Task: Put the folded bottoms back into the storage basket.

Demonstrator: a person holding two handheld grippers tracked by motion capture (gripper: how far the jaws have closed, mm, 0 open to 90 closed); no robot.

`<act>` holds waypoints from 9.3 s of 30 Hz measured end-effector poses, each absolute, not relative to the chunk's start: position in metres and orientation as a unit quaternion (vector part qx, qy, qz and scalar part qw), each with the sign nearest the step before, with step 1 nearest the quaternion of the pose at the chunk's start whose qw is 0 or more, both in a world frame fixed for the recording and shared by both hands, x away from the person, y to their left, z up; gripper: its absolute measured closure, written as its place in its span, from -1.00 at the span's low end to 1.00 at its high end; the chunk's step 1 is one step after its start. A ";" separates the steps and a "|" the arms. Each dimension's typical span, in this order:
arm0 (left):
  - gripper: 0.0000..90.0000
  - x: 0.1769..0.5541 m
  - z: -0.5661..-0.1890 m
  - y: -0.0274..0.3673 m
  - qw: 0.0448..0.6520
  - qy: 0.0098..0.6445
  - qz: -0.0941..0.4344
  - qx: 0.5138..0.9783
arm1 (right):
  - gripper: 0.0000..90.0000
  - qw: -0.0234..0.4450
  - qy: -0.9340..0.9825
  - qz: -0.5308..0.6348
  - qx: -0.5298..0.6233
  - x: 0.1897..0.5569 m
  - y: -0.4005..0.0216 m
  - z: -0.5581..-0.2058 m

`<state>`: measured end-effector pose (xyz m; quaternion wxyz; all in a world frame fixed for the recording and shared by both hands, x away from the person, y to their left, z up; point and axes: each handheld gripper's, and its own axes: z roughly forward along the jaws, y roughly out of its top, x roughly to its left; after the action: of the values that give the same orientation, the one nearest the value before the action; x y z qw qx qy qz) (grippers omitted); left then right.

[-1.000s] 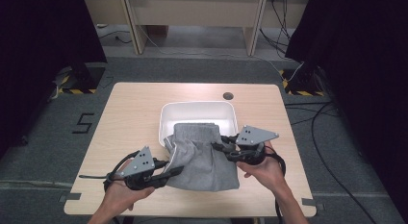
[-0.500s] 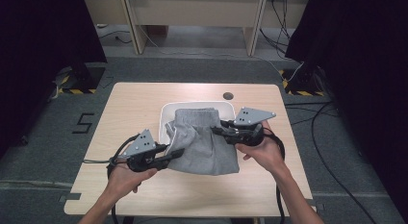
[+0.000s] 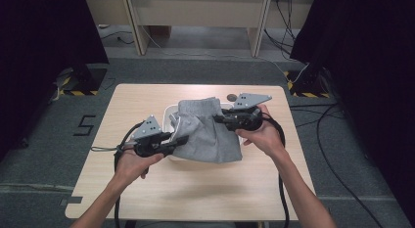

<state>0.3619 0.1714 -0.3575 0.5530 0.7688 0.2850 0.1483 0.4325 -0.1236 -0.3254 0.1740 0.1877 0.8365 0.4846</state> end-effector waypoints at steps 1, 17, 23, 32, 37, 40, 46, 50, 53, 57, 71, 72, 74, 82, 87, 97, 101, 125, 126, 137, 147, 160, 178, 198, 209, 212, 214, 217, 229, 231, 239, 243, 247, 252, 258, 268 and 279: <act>0.62 0.364 -0.358 0.172 0.554 0.287 0.148 0.768 | 0.62 0.173 0.837 0.484 0.190 0.438 -0.123 -0.323; 0.61 0.395 -0.364 0.173 0.548 0.319 0.155 0.758 | 0.62 0.169 0.847 0.465 0.194 0.474 -0.112 -0.325; 0.61 0.403 -0.367 0.172 0.542 0.325 0.157 0.759 | 0.62 0.167 0.848 0.462 0.200 0.482 -0.110 -0.328; 0.61 0.415 -0.379 0.171 0.528 0.338 0.159 0.763 | 0.61 0.164 0.852 0.452 0.206 0.494 -0.107 -0.339; 0.61 0.419 -0.384 0.171 0.525 0.342 0.160 0.762 | 0.61 0.162 0.852 0.450 0.211 0.498 -0.106 -0.345; 0.61 0.421 -0.388 0.171 0.523 0.346 0.159 0.763 | 0.61 0.164 0.854 0.448 0.209 0.501 -0.105 -0.349; 0.61 0.424 -0.396 0.171 0.517 0.351 0.162 0.764 | 0.61 0.163 0.854 0.447 0.211 0.504 -0.103 -0.355; 0.61 0.428 -0.402 0.171 0.515 0.357 0.159 0.763 | 0.61 0.160 0.855 0.443 0.215 0.509 -0.102 -0.362; 0.61 0.430 -0.408 0.170 0.511 0.361 0.155 0.764 | 0.61 0.158 0.856 0.442 0.217 0.512 -0.101 -0.368; 0.61 0.433 -0.415 0.170 0.506 0.366 0.148 0.767 | 0.61 0.152 0.858 0.437 0.221 0.514 -0.101 -0.376; 0.60 0.436 -0.429 0.167 0.474 0.374 0.135 0.786 | 0.61 0.132 0.863 0.429 0.231 0.518 -0.099 -0.402; 0.60 0.436 -0.429 0.168 0.471 0.375 0.135 0.787 | 0.61 0.132 0.863 0.429 0.231 0.518 -0.099 -0.402; 0.59 0.439 -0.432 0.168 0.462 0.378 0.130 0.791 | 0.61 0.130 0.864 0.427 0.235 0.519 -0.099 -0.407; 0.58 0.445 -0.439 0.166 0.439 0.385 0.115 0.804 | 0.60 0.126 0.867 0.416 0.245 0.522 -0.102 -0.416; 0.54 0.446 -0.442 0.165 0.429 0.387 0.115 0.808 | 0.60 0.127 0.868 0.407 0.255 0.524 -0.106 -0.422; 0.41 0.443 -0.441 0.167 0.415 0.386 0.123 0.815 | 0.60 0.119 0.872 0.395 0.265 0.527 -0.110 -0.431; 0.39 0.441 -0.440 0.172 0.414 0.389 0.124 0.813 | 0.58 0.115 0.874 0.387 0.269 0.529 -0.109 -0.435; 0.39 0.426 -0.424 0.178 0.448 0.376 0.141 0.799 | 0.03 0.163 0.871 0.366 0.286 0.524 -0.113 -0.426; 0.39 0.425 -0.423 0.178 0.449 0.377 0.143 0.797 | 0.03 0.163 0.871 0.366 0.286 0.524 -0.113 -0.426; 0.14 0.415 -0.416 0.182 0.466 0.367 0.141 0.792 | -0.16 0.161 0.856 0.401 0.283 0.503 -0.117 -0.413; -0.27 0.413 -0.413 0.188 0.478 0.380 0.136 0.780 | -0.27 0.156 0.848 0.420 0.283 0.485 -0.119 -0.410; -0.48 0.402 -0.409 0.194 0.492 0.386 0.139 0.768 | -0.35 0.171 0.843 0.428 0.278 0.465 -0.118 -0.404; -0.50 0.383 -0.416 0.202 0.497 0.384 0.149 0.764 | -0.38 0.176 0.846 0.427 0.266 0.445 -0.123 -0.408; -0.58 0.363 -0.429 0.218 0.491 0.387 0.157 0.765 | -0.39 0.181 0.842 0.436 0.262 0.416 -0.132 -0.417; -0.66 0.350 -0.438 0.220 0.497 0.382 0.160 0.763 | -0.43 0.184 0.840 0.441 0.257 0.395 -0.143 -0.417; -0.66 0.347 -0.442 0.222 0.494 0.382 0.162 0.764 | -0.43 0.183 0.839 0.442 0.260 0.392 -0.145 -0.420; -0.66 0.346 -0.444 0.223 0.495 0.385 0.162 0.762 | -0.43 0.182 0.839 0.443 0.259 0.390 -0.146 -0.423; -0.66 0.346 -0.448 0.225 0.494 0.387 0.161 0.762 | -0.43 0.180 0.840 0.442 0.256 0.387 -0.146 -0.424; -0.66 0.338 -0.458 0.226 0.485 0.381 0.163 0.770 | -0.43 0.182 0.837 0.448 0.257 0.372 -0.152 -0.427; -0.66 0.335 -0.460 0.226 0.485 0.381 0.163 0.770 | -0.43 0.183 0.835 0.449 0.259 0.369 -0.154 -0.429; -0.66 0.329 -0.472 0.228 0.478 0.379 0.159 0.777 | -0.44 0.183 0.838 0.441 0.264 0.359 -0.163 -0.441; -0.66 0.326 -0.478 0.229 0.477 0.380 0.158 0.777 | -0.44 0.183 0.835 0.443 0.271 0.356 -0.168 -0.448; -0.66 0.324 -0.483 0.230 0.472 0.379 0.157 0.780 | -0.44 0.189 0.835 0.439 0.273 0.353 -0.171 -0.454; -0.66 0.321 -0.491 0.228 0.470 0.378 0.153 0.783 | -0.44 0.191 0.835 0.436 0.277 0.349 -0.173 -0.460; -0.66 0.318 -0.501 0.227 0.462 0.380 0.149 0.788 | -0.44 0.188 0.837 0.431 0.282 0.346 -0.175 -0.470; -0.66 0.314 -0.515 0.230 0.440 0.386 0.143 0.798 | -0.45 0.178 0.842 0.412 0.298 0.340 -0.181 -0.493; -0.66 0.315 -0.522 0.234 0.403 0.400 0.138 0.811 | -0.46 0.169 0.853 0.387 0.308 0.341 -0.183 -0.507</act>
<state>0.3148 0.2337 -0.5224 0.4033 0.8112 0.4004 0.1378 0.3412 -0.1833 -0.5075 0.1685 0.3083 0.8526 0.3869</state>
